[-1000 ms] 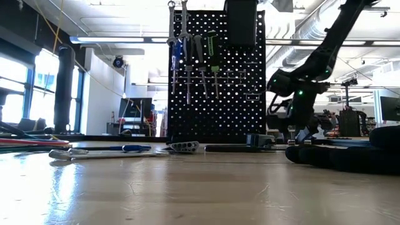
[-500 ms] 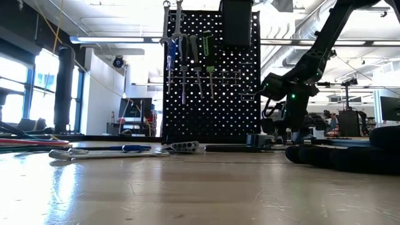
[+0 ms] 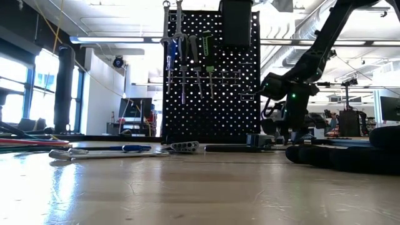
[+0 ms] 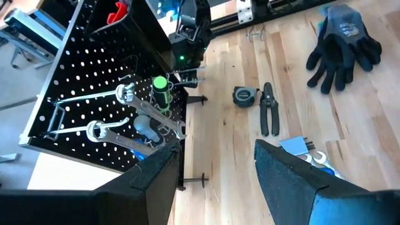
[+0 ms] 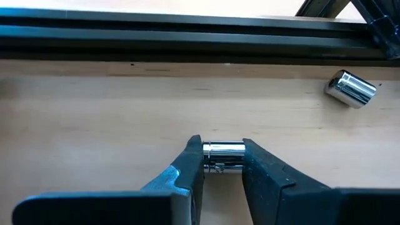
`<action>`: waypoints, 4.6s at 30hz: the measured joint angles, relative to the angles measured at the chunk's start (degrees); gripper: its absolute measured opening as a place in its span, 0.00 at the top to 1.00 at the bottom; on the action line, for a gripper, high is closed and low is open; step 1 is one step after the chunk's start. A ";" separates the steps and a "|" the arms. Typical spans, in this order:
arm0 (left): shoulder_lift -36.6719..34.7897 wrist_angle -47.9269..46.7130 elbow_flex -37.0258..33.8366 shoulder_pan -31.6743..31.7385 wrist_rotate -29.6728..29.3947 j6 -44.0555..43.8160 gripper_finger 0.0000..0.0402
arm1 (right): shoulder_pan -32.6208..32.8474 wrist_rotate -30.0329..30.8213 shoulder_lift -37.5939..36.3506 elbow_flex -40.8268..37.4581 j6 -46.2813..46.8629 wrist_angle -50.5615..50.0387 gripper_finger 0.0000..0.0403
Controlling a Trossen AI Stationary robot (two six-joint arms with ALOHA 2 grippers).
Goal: Hang tools onto peg board
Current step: Put the socket into the black bin on the peg board
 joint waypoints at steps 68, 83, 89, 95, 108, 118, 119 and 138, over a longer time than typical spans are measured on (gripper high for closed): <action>-0.06 -0.26 0.02 -0.17 0.04 -2.04 0.51 | 53.21 8.04 -48.22 -0.17 -8.73 -2.20 0.81; -0.04 0.15 0.04 -0.17 -0.01 -3.43 0.51 | 48.05 -2.31 -46.56 15.22 -43.90 21.70 0.81; -0.04 0.18 0.04 -0.17 0.00 -3.48 0.51 | 44.14 -4.24 -39.01 31.36 -48.83 11.46 0.81; -0.04 0.28 0.04 -0.15 0.00 -3.46 0.51 | 37.96 -6.47 -30.26 47.65 -48.92 -0.68 0.81; -0.04 0.26 0.04 -0.15 0.00 -3.46 0.51 | 21.50 -16.13 -16.03 79.09 -36.64 -29.77 0.81; -0.04 0.24 0.04 -0.17 0.00 -3.57 0.51 | 10.08 -32.30 -9.00 87.62 -30.30 -44.27 0.81; -0.04 0.24 0.04 -0.17 0.00 -3.59 0.51 | 9.17 -33.70 -8.76 87.62 -30.07 -44.99 0.81; -0.04 0.24 0.04 -0.15 -0.09 -3.97 0.51 | 5.81 -46.09 -6.60 87.41 -31.99 -50.87 0.78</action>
